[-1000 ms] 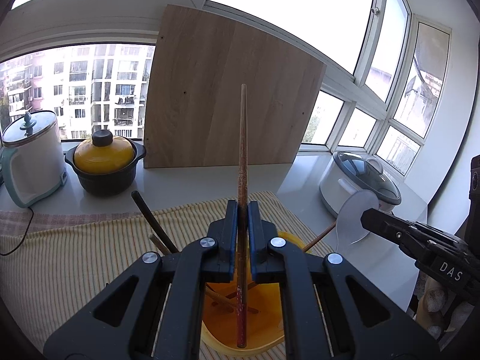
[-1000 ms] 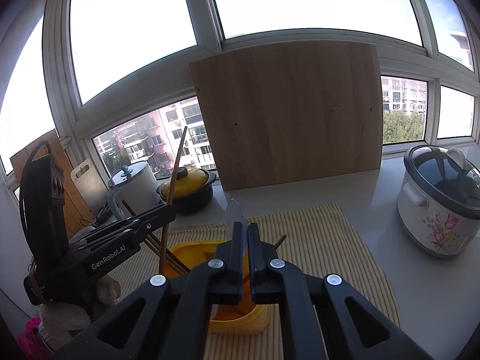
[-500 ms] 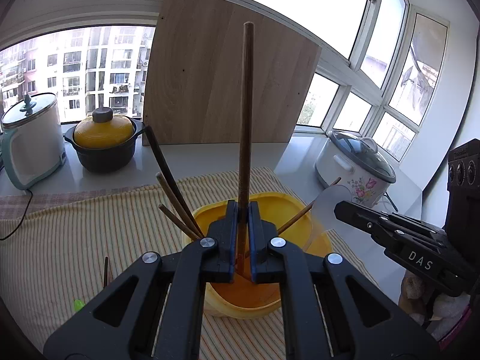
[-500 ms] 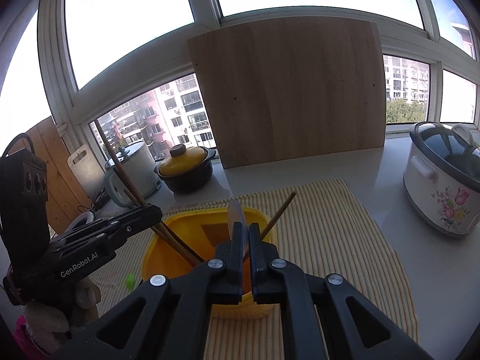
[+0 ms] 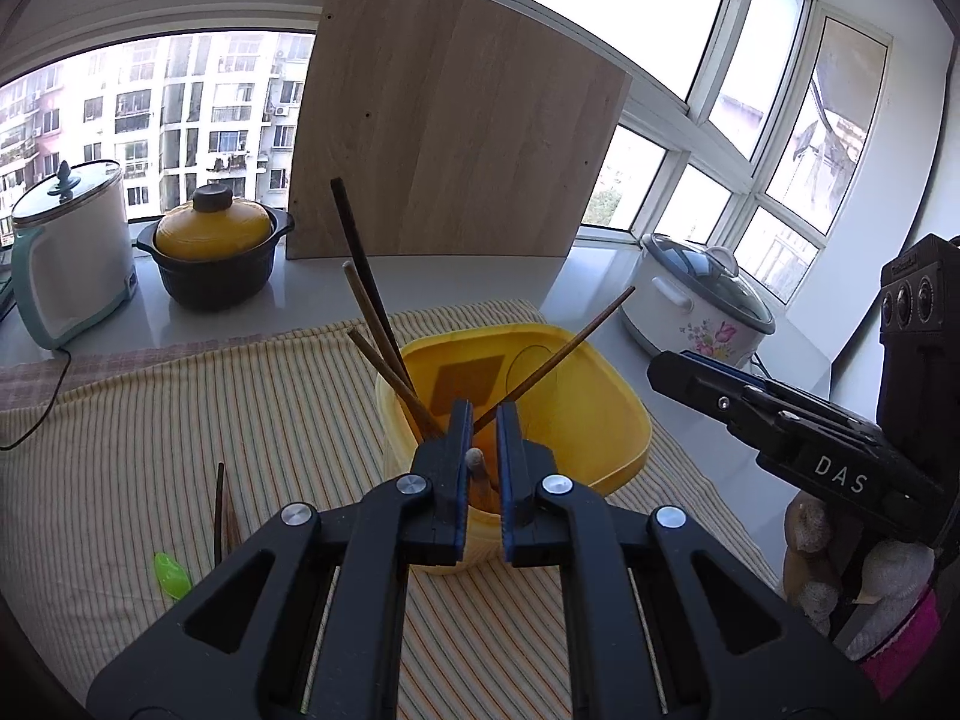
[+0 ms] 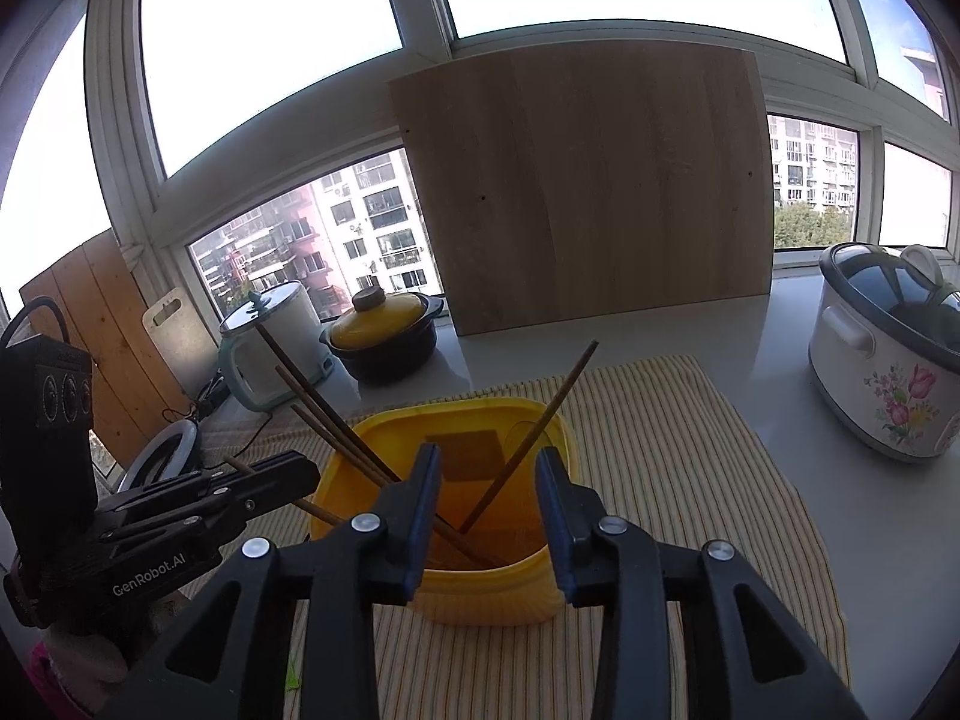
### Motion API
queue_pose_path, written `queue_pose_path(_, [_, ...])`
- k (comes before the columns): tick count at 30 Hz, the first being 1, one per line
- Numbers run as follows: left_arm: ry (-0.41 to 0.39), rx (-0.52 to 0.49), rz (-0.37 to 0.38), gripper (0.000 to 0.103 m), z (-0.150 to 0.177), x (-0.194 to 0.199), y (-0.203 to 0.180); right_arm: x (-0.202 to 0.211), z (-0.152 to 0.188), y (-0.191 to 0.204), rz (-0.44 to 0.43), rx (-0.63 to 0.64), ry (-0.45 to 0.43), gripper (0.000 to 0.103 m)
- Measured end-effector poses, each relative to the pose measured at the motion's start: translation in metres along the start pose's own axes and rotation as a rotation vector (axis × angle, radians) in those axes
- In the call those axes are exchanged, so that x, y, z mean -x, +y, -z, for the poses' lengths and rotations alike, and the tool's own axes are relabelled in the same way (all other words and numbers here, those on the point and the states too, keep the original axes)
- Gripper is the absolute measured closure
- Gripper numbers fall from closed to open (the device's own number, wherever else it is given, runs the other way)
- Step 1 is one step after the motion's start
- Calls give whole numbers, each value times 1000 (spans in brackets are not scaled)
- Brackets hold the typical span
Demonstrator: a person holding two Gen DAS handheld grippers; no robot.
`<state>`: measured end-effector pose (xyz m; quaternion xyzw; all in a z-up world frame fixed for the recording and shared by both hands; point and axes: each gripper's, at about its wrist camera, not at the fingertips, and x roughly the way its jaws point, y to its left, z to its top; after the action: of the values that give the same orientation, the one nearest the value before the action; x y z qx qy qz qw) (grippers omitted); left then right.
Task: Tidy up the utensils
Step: 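Lower both chopsticks into the yellow container and open both tools, then withdraw both tools from the container back toward the chopstick pile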
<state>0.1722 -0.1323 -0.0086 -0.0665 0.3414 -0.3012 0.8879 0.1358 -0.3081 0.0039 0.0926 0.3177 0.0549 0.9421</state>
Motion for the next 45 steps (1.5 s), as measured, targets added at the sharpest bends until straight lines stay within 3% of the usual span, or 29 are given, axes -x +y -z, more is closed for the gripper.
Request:
queue_pose_path(14, [-22,23,-33,98,18,43,33,13,13,37,-59,50,2,62])
queue_pose_path(21, [22,42,-123,98,36,55,70,9,30,62,-119,109,40,44])
queue_pose_path(28, [164,98,-194,98,66,45,112,-15,57,87,-180,138,138,44])
queue_pose_path(34, [263,154,-144,98,86,28,135,-38,86,99,-226,114,245,46])
queue_pose_path(39, [311,202,-100,98,92,16,152,-61,105,107,-251,86,335,58])
queue_pose_path(45, [355,187,-75,98,91,0,157,-84,114,121,-262,75,387,64])
